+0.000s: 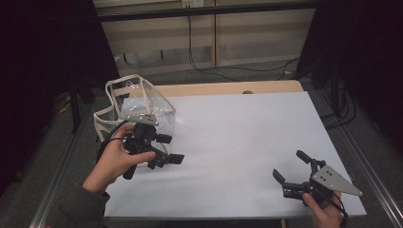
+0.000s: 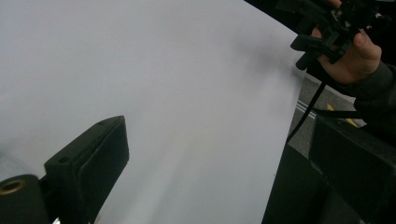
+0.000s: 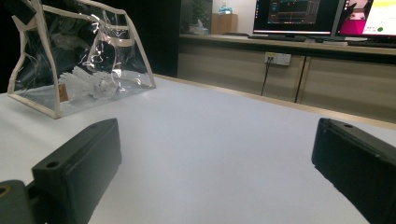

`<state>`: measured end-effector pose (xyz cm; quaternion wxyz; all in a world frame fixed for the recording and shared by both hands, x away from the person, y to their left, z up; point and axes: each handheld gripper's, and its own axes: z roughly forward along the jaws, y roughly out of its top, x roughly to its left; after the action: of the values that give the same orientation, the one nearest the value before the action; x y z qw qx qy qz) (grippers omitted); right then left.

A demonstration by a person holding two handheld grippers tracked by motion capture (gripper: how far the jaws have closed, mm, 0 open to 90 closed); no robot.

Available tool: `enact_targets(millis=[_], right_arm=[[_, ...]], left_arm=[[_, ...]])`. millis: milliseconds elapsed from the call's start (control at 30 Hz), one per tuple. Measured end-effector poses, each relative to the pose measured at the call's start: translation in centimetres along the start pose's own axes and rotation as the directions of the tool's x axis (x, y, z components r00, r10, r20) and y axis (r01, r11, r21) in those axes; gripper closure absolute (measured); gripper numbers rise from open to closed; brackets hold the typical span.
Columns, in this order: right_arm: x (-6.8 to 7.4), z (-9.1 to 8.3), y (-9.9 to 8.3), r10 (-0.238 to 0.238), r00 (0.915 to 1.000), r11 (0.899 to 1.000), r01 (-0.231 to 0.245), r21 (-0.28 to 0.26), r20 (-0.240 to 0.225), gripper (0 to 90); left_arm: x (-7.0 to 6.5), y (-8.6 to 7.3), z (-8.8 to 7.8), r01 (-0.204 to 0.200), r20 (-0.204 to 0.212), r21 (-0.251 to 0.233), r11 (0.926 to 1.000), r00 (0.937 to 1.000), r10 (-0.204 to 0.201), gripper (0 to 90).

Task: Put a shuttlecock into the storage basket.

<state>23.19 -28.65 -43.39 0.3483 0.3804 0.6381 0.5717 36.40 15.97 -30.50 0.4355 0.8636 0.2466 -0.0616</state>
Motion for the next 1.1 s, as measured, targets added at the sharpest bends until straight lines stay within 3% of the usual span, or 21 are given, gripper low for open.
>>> enact_targets(millis=[467,1100], right_arm=[[0.0,0.0,0.0,0.000,1.0000,1.000,0.000,0.001,0.000,1.6],[0.0,0.0,0.0,-0.001,1.0000,1.000,0.001,0.000,0.000,1.6]], left_arm=[[0.1,-1.6,0.3,-0.041,-0.001,0.015,0.9990,0.9991,0.041,4.3],[0.7,-3.7,0.9,-0.053,0.016,0.007,0.9986,0.9985,0.053,4.1]])
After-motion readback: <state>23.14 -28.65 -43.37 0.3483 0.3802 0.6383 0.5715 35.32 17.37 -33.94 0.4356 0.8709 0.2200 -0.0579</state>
